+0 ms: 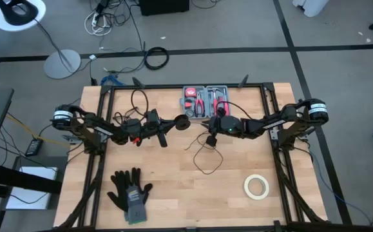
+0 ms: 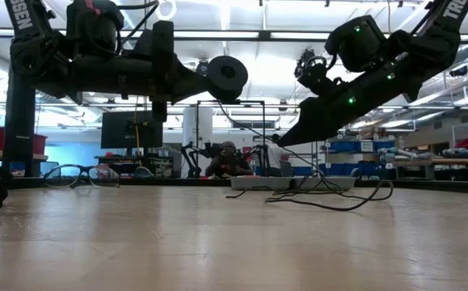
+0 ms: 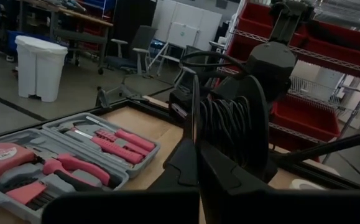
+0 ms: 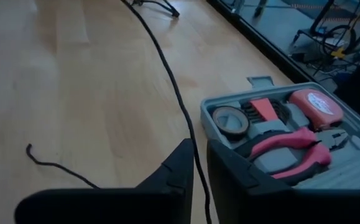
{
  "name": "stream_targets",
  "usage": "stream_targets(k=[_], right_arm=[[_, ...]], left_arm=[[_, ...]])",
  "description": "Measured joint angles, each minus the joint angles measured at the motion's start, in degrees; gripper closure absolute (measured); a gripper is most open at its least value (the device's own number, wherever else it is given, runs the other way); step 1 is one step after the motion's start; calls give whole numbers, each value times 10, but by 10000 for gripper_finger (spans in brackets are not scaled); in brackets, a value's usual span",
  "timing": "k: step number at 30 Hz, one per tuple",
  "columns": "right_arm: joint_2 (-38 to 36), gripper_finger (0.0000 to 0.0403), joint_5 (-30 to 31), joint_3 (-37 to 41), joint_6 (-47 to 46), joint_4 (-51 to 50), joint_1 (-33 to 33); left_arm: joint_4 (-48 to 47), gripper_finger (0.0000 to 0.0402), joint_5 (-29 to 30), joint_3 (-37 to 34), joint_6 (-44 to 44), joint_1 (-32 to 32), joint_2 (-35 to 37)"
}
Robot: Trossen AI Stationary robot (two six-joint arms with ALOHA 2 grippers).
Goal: Coil cords
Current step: Coil the black wire onto the black spool
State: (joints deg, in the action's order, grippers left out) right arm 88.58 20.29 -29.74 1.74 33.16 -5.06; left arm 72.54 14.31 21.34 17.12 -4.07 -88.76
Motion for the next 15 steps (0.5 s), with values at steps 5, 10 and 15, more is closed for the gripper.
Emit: stream_targets(k=[5, 10, 15], right_arm=[[0, 375, 2, 0, 0, -12, 0], [0, 386, 2, 0, 24, -12, 0], [0, 369, 0, -3, 58, -11, 0]], left_arm=[[2, 401, 0, 0, 1, 0, 0], [6, 401, 0, 0, 15, 0, 0], [8, 401, 0, 0, 16, 0, 0]])
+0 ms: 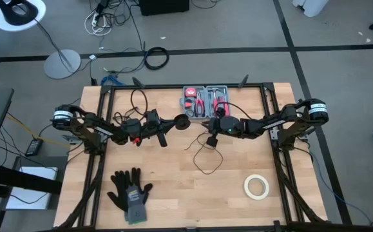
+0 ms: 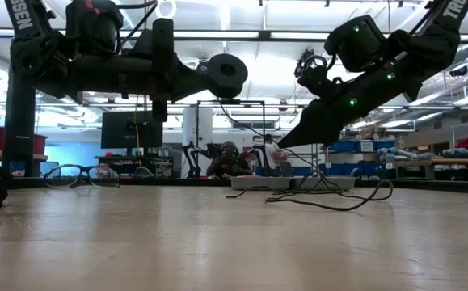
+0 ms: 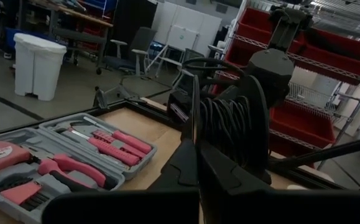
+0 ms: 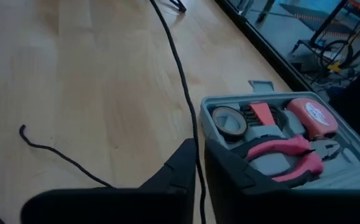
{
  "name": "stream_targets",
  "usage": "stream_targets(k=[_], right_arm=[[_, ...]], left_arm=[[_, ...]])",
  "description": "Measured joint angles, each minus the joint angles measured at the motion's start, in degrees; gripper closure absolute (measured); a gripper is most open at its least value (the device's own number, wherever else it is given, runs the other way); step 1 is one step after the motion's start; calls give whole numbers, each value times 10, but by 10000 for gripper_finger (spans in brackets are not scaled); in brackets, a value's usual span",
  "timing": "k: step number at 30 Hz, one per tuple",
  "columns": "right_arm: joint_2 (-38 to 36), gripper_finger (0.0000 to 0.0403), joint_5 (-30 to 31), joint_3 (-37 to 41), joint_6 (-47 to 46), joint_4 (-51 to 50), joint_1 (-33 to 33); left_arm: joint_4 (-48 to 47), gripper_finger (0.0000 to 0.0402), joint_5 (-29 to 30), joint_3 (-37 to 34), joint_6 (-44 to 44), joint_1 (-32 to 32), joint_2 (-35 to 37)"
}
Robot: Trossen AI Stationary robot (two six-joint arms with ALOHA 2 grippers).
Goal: Coil cords
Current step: Coil the black wire onto the black spool
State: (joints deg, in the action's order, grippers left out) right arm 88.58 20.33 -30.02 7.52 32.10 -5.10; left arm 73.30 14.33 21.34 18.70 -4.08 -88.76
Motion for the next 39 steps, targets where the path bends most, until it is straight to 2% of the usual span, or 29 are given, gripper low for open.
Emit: stream_targets(k=[8, 13, 19, 25, 35, 39], right_arm=[[0, 310, -2, 0, 6, 0, -12], [4, 304, -11, 0, 2, -5, -15], [17, 324, -22, -1, -13, -8, -15], [15, 393, -20, -1, -34, -10, -15], [-52, 400, -4, -2, -176, -17, -25], [-75, 401, -20, -44, -206, -44, -26]], left_arm=[[1, 401, 0, 0, 2, 0, 0], [1, 401, 0, 0, 11, 0, 0], [8, 401, 0, 0, 14, 0, 0], [6, 401, 0, 0, 15, 0, 0], [-30, 401, 19, 0, 17, 0, 0], [-53, 401, 44, 0, 17, 0, 0]])
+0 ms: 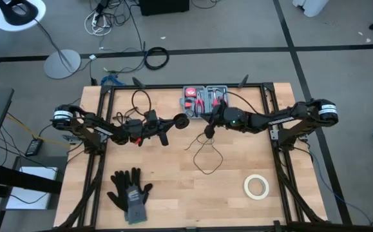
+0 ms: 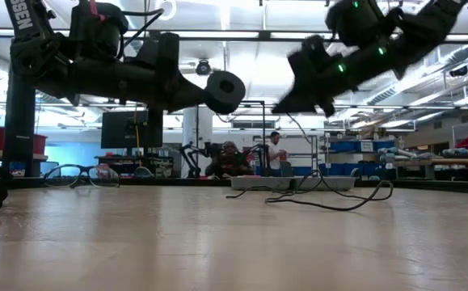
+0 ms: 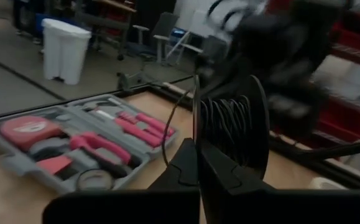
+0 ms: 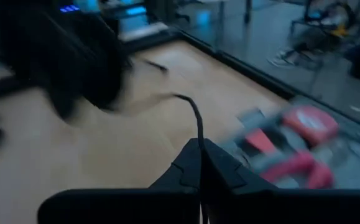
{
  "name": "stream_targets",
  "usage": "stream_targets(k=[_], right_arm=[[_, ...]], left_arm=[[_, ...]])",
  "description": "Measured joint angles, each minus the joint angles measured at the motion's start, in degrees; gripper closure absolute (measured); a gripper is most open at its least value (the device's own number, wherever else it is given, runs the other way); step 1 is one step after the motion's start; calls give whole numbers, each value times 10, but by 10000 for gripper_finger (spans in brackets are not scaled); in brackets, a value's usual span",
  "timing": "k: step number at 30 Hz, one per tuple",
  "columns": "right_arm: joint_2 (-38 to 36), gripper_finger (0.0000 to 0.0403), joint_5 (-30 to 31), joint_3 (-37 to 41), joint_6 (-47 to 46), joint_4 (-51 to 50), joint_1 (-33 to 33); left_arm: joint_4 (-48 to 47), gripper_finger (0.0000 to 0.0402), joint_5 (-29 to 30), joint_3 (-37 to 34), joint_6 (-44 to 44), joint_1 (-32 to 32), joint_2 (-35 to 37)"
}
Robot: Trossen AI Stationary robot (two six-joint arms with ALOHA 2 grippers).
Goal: Coil cords
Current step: Coil the black wire onto the black spool
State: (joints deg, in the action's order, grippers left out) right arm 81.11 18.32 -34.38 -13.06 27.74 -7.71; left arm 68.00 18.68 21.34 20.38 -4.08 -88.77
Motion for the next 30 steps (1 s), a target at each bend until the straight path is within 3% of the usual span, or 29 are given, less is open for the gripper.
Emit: stream_targets(k=[5, 11, 15, 20, 30], right_arm=[[16, 401, -29, -98, 34, -64, 12], [89, 402, -54, -227, 90, -130, 27], [118, 402, 7, -278, 115, -201, 33], [83, 403, 107, -279, 86, -309, 35], [-29, 403, 119, -171, -30, -354, 47]], left_arm=[[-13, 401, 13, 0, 0, 0, 0], [-24, 401, 24, 0, 10, 0, 0], [-27, 401, 25, 0, 11, -1, 0], [-13, 401, 7, -1, 11, 0, 0], [9, 401, 7, -2, 10, 0, 0]])
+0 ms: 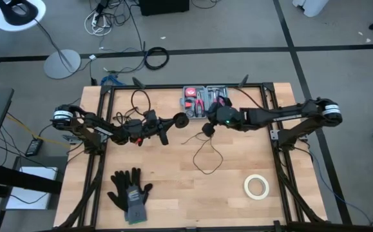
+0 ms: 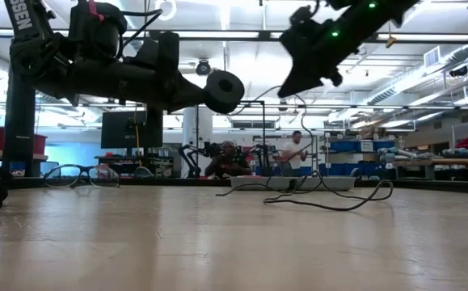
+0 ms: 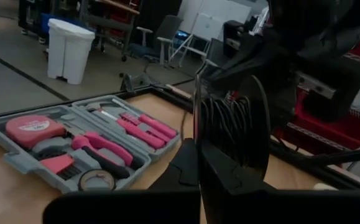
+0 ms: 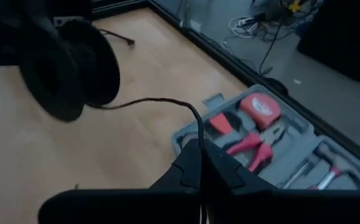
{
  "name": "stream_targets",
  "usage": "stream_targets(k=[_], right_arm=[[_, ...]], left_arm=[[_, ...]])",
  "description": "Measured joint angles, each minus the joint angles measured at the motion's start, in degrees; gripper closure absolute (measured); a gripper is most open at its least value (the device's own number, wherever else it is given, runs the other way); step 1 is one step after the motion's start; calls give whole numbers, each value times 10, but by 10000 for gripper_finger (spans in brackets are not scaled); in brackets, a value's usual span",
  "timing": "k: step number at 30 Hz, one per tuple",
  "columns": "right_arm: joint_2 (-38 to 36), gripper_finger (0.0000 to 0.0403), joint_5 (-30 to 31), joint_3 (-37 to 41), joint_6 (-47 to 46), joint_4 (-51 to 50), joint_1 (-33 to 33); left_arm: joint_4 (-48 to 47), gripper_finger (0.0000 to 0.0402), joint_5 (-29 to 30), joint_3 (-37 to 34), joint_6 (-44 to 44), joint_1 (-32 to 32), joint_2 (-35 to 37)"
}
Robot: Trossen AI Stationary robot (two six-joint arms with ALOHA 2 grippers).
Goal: Coil cords
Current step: Coil the black wire onto the black spool
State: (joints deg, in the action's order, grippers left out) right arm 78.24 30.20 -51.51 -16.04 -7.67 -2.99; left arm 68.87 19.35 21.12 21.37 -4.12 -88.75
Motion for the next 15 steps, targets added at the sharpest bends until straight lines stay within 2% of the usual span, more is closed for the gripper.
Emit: stream_targets(k=[6, 11, 15], right_arm=[[-50, 403, 0, 7, -9, 10, 14], [-59, 403, -9, 7, 22, 68, 14], [-55, 403, -14, 7, 29, 62, 11]], left_arm=[[-9, 401, 5, 0, 0, 0, 0], [-10, 401, 5, 0, 0, 0, 0], [-10, 401, 5, 0, 1, 0, 0]])
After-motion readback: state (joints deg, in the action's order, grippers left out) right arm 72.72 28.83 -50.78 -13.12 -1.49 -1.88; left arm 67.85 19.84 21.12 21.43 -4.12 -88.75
